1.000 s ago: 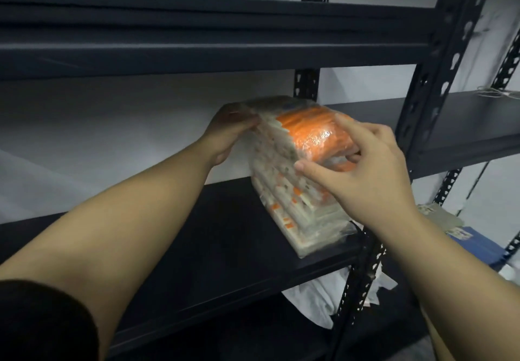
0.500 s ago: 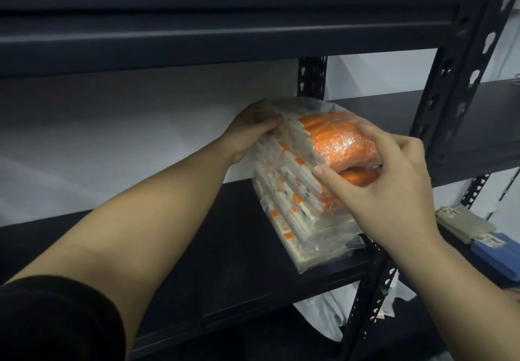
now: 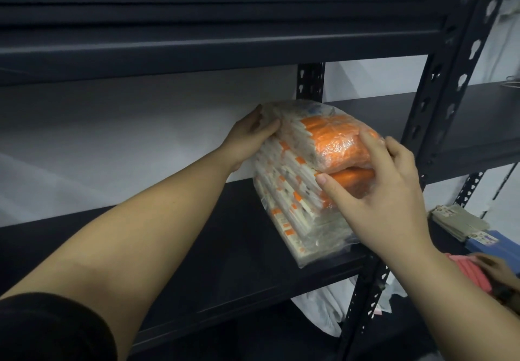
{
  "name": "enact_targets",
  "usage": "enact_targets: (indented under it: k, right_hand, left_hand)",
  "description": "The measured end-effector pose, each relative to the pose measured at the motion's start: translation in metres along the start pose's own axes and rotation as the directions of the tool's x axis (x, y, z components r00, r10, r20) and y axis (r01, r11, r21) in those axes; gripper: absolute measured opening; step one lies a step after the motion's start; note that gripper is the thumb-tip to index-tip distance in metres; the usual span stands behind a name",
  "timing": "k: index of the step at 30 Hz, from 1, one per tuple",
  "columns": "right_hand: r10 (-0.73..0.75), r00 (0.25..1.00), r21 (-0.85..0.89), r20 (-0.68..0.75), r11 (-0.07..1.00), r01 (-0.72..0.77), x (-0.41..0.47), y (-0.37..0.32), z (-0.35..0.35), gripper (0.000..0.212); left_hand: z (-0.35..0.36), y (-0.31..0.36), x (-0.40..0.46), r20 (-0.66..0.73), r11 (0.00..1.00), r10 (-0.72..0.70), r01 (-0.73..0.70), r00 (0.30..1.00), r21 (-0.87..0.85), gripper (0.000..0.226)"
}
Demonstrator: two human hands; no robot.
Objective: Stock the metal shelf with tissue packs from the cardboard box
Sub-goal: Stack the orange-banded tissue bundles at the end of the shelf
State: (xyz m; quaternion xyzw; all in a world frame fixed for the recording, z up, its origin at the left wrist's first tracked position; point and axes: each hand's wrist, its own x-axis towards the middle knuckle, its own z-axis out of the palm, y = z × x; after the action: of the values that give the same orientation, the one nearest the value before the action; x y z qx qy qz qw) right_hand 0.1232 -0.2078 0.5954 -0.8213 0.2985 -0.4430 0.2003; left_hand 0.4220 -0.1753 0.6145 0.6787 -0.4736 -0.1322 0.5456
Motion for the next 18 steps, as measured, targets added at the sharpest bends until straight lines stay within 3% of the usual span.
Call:
enact_targets:
  k: [3,6,10,14,18]
  right_hand:
    - [-0.002,1.0,0.0,-0.016,1.0,0.002,-0.005,0.001,-0.003,0.096]
    - [-0.036,0.995,0.011,-0.09,0.999,0.037,-0.019,0.005,-0.004,0.09]
    - [-0.147,0.976,0.007,-0.16,0.989,0.15,-0.051,0.01,0.01,0.055]
    - [-0.118,0.991,0.022,-0.07,0.993,0.12,-0.09,0.012,0.033,0.027]
    - [-0.104,0.989,-0.004,0.104,0.995,0.105,-0.128,0.004,0.059,0.027]
  left_hand:
    - [0.004,0.001,-0.013,-0.061,1.0,-0.027,0.026,0.998,-0.015,0.076]
    - [0.01,-0.002,-0.037,-0.13,0.999,-0.032,0.031,0.991,-0.017,0.041]
    - [0.013,-0.029,-0.087,-0.121,0.991,-0.131,0.132,0.984,-0.002,0.058]
    - [0.006,-0.06,-0.145,-0.03,0.967,-0.224,0.226,0.974,0.118,0.058]
    - [-0.013,-0.073,-0.2,0.048,0.933,-0.246,0.223,0.968,0.283,0.055]
